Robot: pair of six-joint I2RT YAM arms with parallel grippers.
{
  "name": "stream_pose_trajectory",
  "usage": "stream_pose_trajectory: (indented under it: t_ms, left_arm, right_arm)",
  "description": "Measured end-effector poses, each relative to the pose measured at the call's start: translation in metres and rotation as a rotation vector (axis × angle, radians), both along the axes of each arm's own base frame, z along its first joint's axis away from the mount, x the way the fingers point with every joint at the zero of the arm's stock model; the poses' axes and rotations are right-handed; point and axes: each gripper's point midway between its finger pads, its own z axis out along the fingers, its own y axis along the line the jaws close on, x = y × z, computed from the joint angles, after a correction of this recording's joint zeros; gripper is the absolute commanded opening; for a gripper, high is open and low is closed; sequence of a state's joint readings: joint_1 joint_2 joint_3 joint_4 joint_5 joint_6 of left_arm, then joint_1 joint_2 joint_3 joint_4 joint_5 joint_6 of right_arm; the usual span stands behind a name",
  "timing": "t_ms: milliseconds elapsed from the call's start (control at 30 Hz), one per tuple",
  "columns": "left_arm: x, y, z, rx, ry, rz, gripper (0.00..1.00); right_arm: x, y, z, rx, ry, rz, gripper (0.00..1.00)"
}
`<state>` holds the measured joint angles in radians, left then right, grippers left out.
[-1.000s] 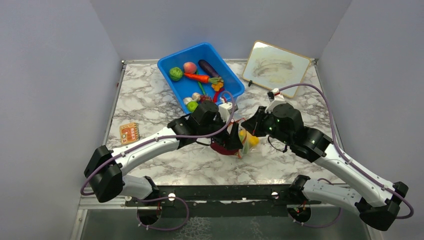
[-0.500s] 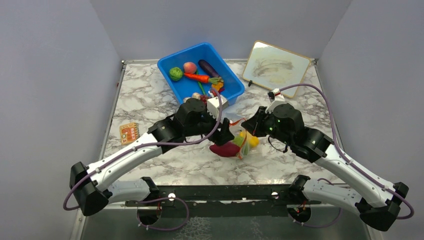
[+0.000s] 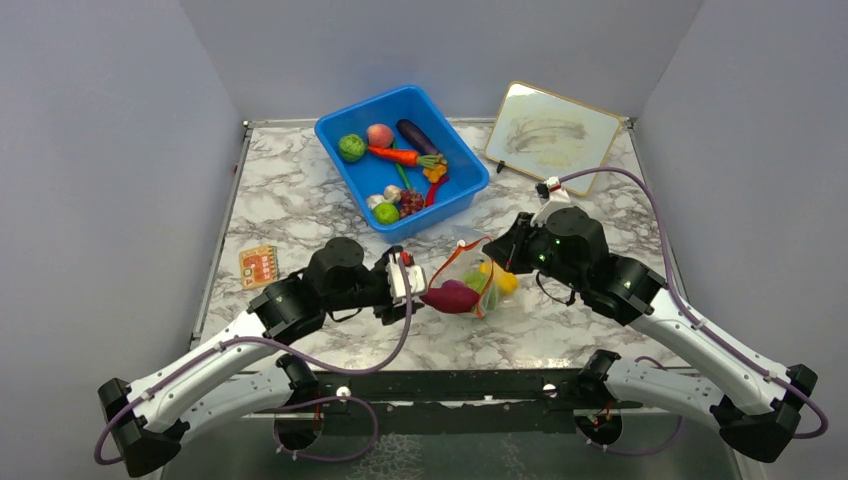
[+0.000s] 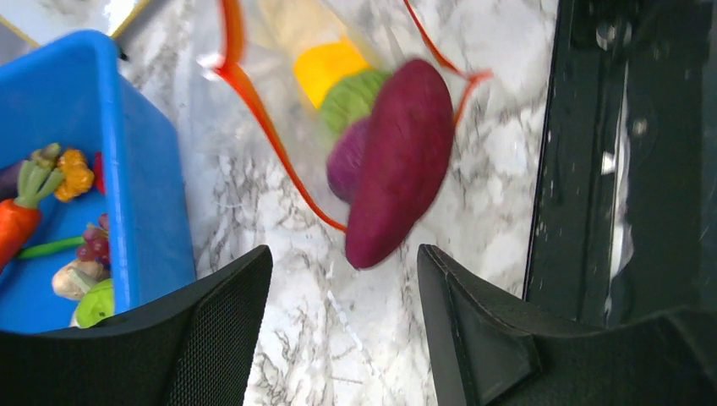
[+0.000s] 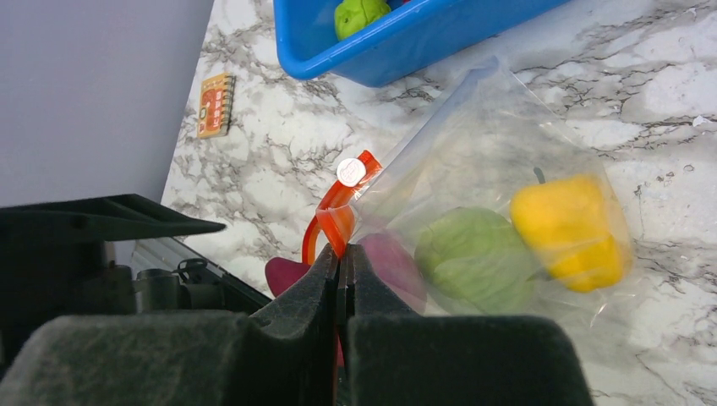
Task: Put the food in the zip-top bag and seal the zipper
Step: Place the fake vegetable in the zipper food storage bag.
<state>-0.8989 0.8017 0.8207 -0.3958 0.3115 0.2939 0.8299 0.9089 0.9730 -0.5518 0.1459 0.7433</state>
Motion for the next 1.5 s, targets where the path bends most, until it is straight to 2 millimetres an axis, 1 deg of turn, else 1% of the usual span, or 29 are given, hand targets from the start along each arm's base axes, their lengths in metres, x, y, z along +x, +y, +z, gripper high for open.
stream_pose_trajectory:
  t_ms: [67, 167, 267, 333, 433, 600, 667, 733, 833, 867, 933, 1000, 1133, 1333, 1500]
  left_arm:
    - [-0.007, 0.005, -0.023, 0.059, -0.032, -0.061, 0.68]
    - [-0.014, 0.012, -0.051, 0.125, -0.051, -0.123, 0.68]
    - [-0.017, 0.014, -0.064, 0.156, -0.069, -0.160, 0.67]
    - [-0.016, 0.013, -0.066, 0.159, -0.088, -0.170, 0.67]
    - [-0.010, 0.008, -0.063, 0.146, -0.119, -0.175, 0.67]
    - [-0.003, 0.000, -0.060, 0.135, -0.146, -0.175, 0.62]
    - [-0.002, -0.002, -0.061, 0.134, -0.148, -0.179, 0.55]
    - [-0.002, -0.004, -0.062, 0.135, -0.146, -0.186, 0.42]
    - [-0.003, -0.006, -0.065, 0.137, -0.140, -0.200, 0.33]
    - [-0.003, -0.006, -0.065, 0.137, -0.141, -0.202, 0.28]
    - [-0.004, -0.006, -0.064, 0.133, -0.140, -0.204, 0.19]
    - [-0.005, -0.006, -0.061, 0.124, -0.145, -0.205, 0.12]
    - [-0.008, -0.007, -0.046, 0.072, -0.151, -0.197, 0.00]
    - [-0.005, -0.015, -0.016, -0.006, -0.134, -0.165, 0.00]
    - [0.002, -0.023, 0.008, -0.028, -0.105, -0.134, 0.00]
  right_arm:
    - [0.000, 0.000, 0.000, 0.000, 0.000, 0.000, 0.01]
    - [0.000, 0.000, 0.000, 0.000, 0.000, 0.000, 0.01]
    - [0.000, 0.000, 0.000, 0.000, 0.000, 0.000, 0.01]
    - [0.000, 0.000, 0.000, 0.000, 0.000, 0.001, 0.01]
    - [0.000, 0.000, 0.000, 0.001, -0.001, 0.001, 0.01]
    - [0.000, 0.001, 0.001, 0.005, -0.004, 0.001, 0.01]
    - [0.001, 0.001, 0.002, 0.006, -0.005, 0.001, 0.01]
    - [0.001, 0.001, 0.002, 0.006, -0.005, 0.001, 0.01]
    - [0.001, 0.001, 0.002, 0.007, -0.006, 0.001, 0.01]
    - [0.001, 0.001, 0.002, 0.007, -0.006, 0.001, 0.01]
    - [0.001, 0.001, 0.002, 0.009, -0.008, 0.001, 0.01]
    - [0.001, 0.002, 0.001, 0.011, -0.010, 0.001, 0.01]
    - [0.001, 0.003, -0.001, 0.013, -0.009, 0.004, 0.01]
    - [0.001, 0.005, -0.003, 0.020, -0.008, 0.013, 0.01]
    - [0.001, 0.007, -0.004, 0.018, -0.004, 0.019, 0.01]
